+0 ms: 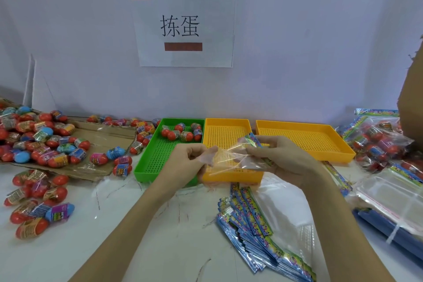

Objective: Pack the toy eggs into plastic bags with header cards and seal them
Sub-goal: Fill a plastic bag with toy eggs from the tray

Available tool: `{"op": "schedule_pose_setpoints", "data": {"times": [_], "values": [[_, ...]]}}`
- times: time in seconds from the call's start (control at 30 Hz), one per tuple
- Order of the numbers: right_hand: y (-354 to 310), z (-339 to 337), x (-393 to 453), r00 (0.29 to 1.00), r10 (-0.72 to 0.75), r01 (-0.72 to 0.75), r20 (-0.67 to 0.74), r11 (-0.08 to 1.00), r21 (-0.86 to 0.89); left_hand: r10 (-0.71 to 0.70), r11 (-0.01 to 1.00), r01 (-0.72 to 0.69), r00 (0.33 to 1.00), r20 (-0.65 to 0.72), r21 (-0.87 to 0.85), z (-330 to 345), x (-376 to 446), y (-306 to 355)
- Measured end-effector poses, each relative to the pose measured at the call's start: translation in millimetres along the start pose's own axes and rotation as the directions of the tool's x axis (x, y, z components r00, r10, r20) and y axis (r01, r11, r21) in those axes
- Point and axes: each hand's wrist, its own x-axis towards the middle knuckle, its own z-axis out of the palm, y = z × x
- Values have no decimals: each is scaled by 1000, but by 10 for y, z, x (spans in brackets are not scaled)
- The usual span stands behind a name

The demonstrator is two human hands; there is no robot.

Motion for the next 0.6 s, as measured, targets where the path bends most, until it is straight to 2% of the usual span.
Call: {"op": "schedule_pose_setpoints", "data": {"times": [0.03,0.1,0.17,0.3,0.37,0.43,0.47,0.5,0.53,0.6], "values": [[15,22,15,998,-9,11,-56,1000,23,-7,1000,6,999,-36,-26,-3,15,3],[26,55,30,991,-33,40,-131,998,50,-90,973,74,994,-65,-220,20,34,52],[30,58,53,977,-52,61,-204,997,37,-166,907,155,986,5,-392,32,49,75],[39,88,54,963,-54,52,-262,999,-12,-98,923,77,995,-36,-378,24,18,34],[46,166,50,941,-123,80,-316,986,-145,-124,916,81,988,-86,-394,39,4,48],[33,255,40,857,-384,220,-344,875,-431,-177,909,101,972,-154,-405,49,1,65],[14,300,35,824,-497,314,-272,800,-512,-187,910,92,961,-202,-405,41,4,71],[-2,351,28,827,-539,387,-161,753,-532,-184,915,72,950,-253,-397,28,8,68],[-14,413,11,859,-511,424,-41,753,-504,-173,920,48,941,-292,-389,23,6,65],[12,541,-13,927,-332,375,175,805,-460,-152,922,4,923,-354,-387,34,-10,68]]}}
